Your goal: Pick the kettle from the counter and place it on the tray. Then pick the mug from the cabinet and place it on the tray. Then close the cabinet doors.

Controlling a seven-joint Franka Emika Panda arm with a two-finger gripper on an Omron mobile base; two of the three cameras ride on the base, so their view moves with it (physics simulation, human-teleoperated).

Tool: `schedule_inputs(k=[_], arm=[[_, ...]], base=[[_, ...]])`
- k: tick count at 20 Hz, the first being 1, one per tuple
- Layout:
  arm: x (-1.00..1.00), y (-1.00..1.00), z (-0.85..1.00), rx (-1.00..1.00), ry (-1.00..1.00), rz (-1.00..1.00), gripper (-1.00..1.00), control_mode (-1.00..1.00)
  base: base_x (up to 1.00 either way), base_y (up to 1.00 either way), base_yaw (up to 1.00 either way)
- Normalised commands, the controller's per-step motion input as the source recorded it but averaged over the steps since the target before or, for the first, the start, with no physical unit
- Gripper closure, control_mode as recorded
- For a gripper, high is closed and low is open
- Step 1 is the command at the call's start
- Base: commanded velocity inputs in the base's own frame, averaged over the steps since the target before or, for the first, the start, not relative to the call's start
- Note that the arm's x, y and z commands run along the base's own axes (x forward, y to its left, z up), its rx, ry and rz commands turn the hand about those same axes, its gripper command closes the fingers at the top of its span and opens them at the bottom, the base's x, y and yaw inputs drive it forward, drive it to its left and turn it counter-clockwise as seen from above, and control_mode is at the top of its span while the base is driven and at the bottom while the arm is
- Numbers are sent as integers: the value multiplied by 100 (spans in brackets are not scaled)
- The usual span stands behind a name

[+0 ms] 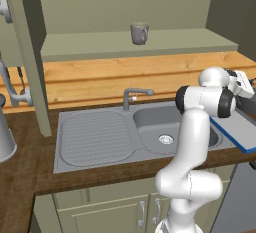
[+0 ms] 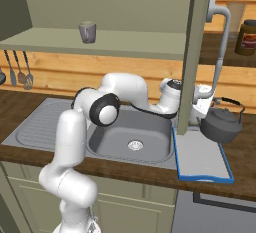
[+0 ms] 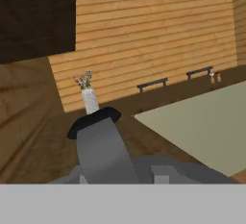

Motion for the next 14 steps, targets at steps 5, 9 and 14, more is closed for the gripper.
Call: schedule_inputs(k=[5, 9, 14], arm=[[-4, 61, -42, -8, -10, 2, 100, -100], [-12, 56, -44, 8, -18, 0, 100, -100], [0, 38, -59, 11, -22, 0, 100, -100]], base=[[0, 0, 0], [0, 0, 0], [0, 0, 0]])
